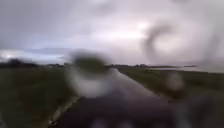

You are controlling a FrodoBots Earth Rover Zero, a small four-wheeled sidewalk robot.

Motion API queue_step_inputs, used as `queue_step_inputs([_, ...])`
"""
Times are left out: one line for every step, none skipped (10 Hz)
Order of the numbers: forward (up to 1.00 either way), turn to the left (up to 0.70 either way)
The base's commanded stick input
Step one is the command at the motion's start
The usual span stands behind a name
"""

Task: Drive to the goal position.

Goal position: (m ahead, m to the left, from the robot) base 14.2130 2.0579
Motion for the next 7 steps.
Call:
queue_step_inputs([0.70,0.00])
queue_step_inputs([0.70,0.00])
queue_step_inputs([0.70,0.00])
queue_step_inputs([0.70,0.00])
queue_step_inputs([0.70,0.00])
queue_step_inputs([0.70,0.00])
queue_step_inputs([0.70,0.00])
